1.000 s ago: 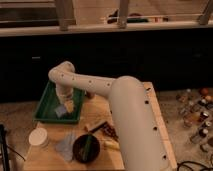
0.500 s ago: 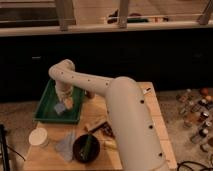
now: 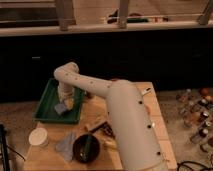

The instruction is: Wipe tray with sponge

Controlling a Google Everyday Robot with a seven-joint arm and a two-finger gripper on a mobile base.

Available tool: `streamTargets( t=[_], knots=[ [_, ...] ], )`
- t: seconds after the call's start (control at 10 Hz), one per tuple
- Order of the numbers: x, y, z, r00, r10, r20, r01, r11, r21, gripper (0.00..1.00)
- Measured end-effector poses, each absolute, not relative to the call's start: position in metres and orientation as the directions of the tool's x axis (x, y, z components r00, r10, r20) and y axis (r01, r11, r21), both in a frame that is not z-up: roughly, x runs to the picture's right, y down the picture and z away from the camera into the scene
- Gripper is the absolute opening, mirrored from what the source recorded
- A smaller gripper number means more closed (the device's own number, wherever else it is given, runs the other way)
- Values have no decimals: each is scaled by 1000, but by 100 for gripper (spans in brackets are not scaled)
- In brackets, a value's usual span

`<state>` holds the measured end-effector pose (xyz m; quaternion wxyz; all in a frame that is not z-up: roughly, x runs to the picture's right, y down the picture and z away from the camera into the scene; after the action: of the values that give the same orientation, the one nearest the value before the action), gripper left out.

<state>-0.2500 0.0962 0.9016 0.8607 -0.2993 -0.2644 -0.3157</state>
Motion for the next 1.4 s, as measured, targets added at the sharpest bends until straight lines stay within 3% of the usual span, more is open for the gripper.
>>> streamTargets(
  t=[0.8,1.4],
  knots=[
    [-246,85,926,671,-367,644,683,644,-344,0],
    [-296,90,919,501,-366,785,796,552,-250,0]
  ],
)
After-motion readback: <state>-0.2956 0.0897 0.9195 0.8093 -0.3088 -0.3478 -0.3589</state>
